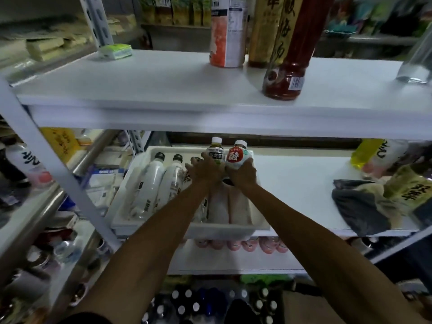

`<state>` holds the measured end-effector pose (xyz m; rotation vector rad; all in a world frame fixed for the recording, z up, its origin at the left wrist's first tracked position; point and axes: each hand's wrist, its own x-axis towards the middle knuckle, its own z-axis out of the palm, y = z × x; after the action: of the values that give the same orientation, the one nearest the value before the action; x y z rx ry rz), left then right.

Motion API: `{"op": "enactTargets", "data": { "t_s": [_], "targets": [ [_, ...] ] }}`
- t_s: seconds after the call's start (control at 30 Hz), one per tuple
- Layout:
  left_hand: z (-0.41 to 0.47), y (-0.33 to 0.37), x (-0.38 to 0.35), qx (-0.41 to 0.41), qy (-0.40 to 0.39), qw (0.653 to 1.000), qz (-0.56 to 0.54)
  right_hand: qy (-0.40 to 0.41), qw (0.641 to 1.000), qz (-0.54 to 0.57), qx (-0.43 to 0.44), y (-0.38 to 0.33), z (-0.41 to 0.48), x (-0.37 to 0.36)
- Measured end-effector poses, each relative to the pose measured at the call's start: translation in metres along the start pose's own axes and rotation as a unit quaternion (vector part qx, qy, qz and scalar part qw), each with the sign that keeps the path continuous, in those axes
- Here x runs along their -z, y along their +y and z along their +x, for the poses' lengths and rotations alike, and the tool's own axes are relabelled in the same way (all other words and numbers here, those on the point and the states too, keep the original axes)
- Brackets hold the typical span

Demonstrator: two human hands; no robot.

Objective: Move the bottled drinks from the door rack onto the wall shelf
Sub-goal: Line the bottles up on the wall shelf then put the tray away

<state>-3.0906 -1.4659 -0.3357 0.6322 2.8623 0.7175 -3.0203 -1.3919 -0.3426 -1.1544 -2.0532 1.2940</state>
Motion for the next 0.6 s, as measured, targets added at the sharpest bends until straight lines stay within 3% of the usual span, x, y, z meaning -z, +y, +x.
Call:
{"op": "enactTargets", "data": {
  "t_s": [0.23,0.37,0.6],
  "targets": [
    [0.002,0.006,0.008,0.016,0.014,1.000,-0.017,0.023,0.999,0.005,-0.043,-0.010,0.007,0.010],
    [-0.019,0.027,0.040,0.064,-0.013,0.990,-0.122,-0.009,0.998,-0.025,-0.062,-0.030,-0.008,0.037],
    [-0.075,0.049,0.084,0.096,-0.043,0.986,-0.132,-0.060,0.995,-0.040,-0.064,-0.047,-0.059,0.083]
  ]
}}
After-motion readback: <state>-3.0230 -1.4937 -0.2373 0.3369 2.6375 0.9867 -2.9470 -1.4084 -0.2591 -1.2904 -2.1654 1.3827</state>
